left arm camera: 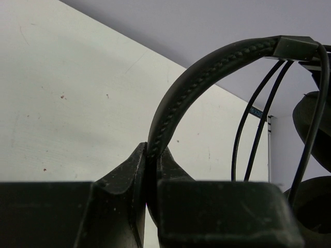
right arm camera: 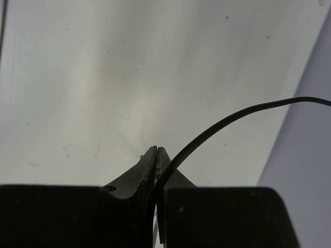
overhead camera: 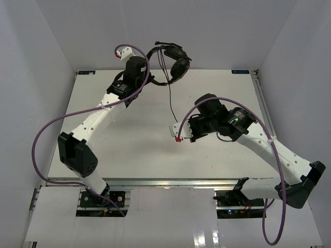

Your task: Wrap the headphones

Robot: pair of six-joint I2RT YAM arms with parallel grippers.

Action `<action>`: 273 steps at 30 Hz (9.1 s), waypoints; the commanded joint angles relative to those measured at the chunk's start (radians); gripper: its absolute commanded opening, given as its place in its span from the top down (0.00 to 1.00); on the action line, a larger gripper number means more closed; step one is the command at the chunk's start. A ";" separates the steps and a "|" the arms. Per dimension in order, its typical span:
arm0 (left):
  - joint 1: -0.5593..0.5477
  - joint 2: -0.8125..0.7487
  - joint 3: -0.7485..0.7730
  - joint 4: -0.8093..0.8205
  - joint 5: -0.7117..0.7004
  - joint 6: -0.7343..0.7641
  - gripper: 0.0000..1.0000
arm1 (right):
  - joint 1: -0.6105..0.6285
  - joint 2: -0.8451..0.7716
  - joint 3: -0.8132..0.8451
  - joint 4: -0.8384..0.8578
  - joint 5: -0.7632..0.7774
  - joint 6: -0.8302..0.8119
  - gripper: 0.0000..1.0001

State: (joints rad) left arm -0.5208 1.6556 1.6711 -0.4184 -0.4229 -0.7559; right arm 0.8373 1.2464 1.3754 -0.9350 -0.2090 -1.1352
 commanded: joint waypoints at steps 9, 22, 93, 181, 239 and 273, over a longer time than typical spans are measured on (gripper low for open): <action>-0.005 0.010 -0.151 0.051 0.083 0.047 1.00 | 0.118 0.026 0.283 0.135 0.402 -0.085 0.92; -0.112 -0.147 -0.503 0.251 0.264 0.280 1.00 | 0.036 0.089 0.298 0.316 0.448 -0.043 0.90; -0.283 -0.352 -0.122 0.173 0.377 0.208 1.00 | -0.612 0.220 -0.554 1.813 -1.038 1.602 0.83; -0.306 -0.461 -0.760 0.211 0.318 0.424 1.00 | -0.206 0.117 0.263 0.370 0.086 0.097 0.88; -0.307 -0.309 -0.212 0.303 0.442 0.063 1.00 | -0.567 0.118 -0.683 1.810 -1.014 1.544 0.79; -0.301 -0.276 -0.107 0.495 -0.005 -0.013 1.00 | -0.557 0.027 -0.773 1.694 -1.035 1.477 0.86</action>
State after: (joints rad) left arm -0.8242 1.4270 1.5326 -0.0062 -0.3574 -0.7523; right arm 0.2755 1.3118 0.5907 0.8162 -1.2372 0.4041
